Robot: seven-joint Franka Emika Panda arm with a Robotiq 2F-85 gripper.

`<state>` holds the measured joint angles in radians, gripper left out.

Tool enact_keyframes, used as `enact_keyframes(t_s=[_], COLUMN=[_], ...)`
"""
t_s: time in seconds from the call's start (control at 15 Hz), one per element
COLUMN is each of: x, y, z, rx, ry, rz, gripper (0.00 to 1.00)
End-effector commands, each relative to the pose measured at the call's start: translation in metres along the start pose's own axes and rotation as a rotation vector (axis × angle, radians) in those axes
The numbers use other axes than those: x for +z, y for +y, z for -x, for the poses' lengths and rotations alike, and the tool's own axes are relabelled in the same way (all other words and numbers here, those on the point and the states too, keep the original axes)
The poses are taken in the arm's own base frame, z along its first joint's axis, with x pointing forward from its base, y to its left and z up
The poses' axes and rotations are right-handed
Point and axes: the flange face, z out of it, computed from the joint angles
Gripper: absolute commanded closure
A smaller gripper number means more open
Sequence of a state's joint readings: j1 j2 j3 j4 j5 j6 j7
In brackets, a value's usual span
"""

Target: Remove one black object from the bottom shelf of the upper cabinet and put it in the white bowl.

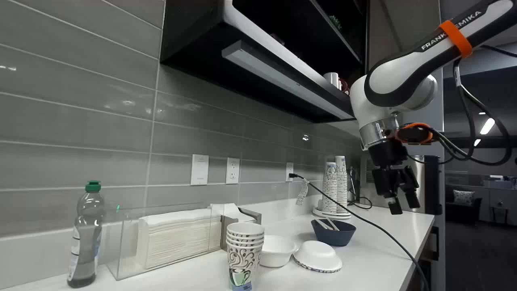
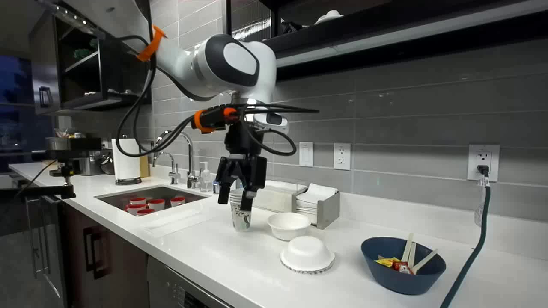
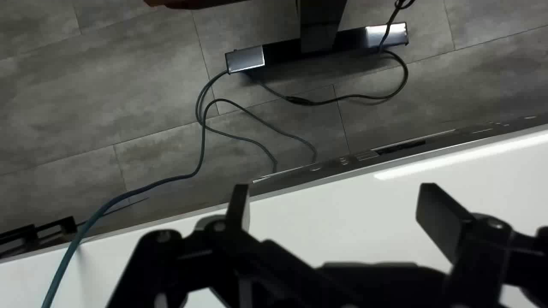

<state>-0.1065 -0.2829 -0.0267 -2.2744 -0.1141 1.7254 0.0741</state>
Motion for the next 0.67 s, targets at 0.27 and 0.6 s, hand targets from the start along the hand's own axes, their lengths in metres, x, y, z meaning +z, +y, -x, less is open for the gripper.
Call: enact_keyframes(t_s=[0.27, 0.6], x=[-0.040, -0.149], y=[0.005, 0.017], z=[0.002, 0.010], rx=[0.003, -0.050], ry=[0.130, 0.349], rz=[-0.122, -0.262], gripper=[0.00, 0.00])
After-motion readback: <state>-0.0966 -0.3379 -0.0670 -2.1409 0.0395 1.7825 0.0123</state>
